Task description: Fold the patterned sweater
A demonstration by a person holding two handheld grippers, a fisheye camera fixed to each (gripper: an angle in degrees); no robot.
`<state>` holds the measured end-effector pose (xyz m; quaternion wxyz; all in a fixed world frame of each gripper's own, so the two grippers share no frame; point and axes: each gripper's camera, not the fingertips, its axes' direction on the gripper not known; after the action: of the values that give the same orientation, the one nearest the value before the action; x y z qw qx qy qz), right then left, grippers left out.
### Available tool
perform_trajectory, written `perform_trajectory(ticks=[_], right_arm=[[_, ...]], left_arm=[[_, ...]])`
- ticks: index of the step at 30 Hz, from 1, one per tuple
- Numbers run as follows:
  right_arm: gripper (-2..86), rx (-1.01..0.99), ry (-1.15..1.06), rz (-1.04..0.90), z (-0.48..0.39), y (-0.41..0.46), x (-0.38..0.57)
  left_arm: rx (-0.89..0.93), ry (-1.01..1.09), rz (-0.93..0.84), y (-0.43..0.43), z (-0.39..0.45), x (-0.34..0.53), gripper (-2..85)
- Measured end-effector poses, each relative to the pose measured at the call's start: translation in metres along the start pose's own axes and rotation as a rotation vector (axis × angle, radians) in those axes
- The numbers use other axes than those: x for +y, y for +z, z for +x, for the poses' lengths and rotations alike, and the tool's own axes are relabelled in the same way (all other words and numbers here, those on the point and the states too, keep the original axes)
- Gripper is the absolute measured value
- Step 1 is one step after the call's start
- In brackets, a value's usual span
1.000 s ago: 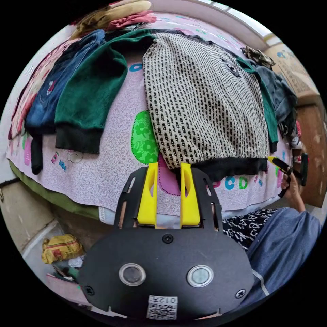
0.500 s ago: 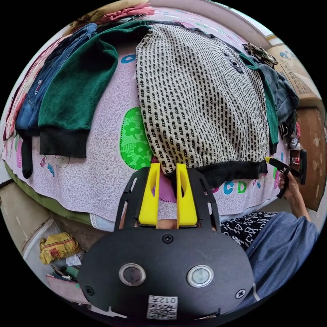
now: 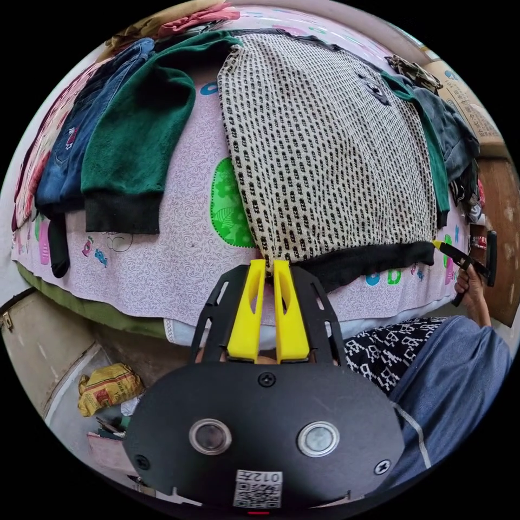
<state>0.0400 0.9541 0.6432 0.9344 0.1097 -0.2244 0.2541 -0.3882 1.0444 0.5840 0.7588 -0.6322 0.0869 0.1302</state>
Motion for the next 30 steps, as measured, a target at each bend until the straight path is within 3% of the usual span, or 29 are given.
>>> perform_trajectory(ticks=[7, 14, 19, 26, 30], right_arm=[[2.5, 0.019, -0.068, -0.030, 0.008, 0.023, 0.034], [8.3, 0.178, -0.048, 0.254, 0.060, -0.041, 0.017], [9.6, 0.032, 0.125, 0.333, 0.143, -0.054, -0.026], [9.6, -0.135, 0.148, 0.312, 0.178, -0.023, -0.083], [6.1, -0.065, 0.128, 0.234, 0.171, 0.001, -0.112]], left_arm=[[-0.053, 0.064, -0.067, 0.015, -0.002, 0.015, 1.0], [0.020, -0.152, 0.090, -0.003, -0.047, 0.046, 0.4], [0.046, -0.260, 0.191, -0.024, -0.071, 0.066, 0.3], [0.001, -0.048, 0.201, -0.035, -0.022, 0.047, 0.2], [0.005, 0.059, 0.180, -0.033, 0.003, 0.035, 0.1]])
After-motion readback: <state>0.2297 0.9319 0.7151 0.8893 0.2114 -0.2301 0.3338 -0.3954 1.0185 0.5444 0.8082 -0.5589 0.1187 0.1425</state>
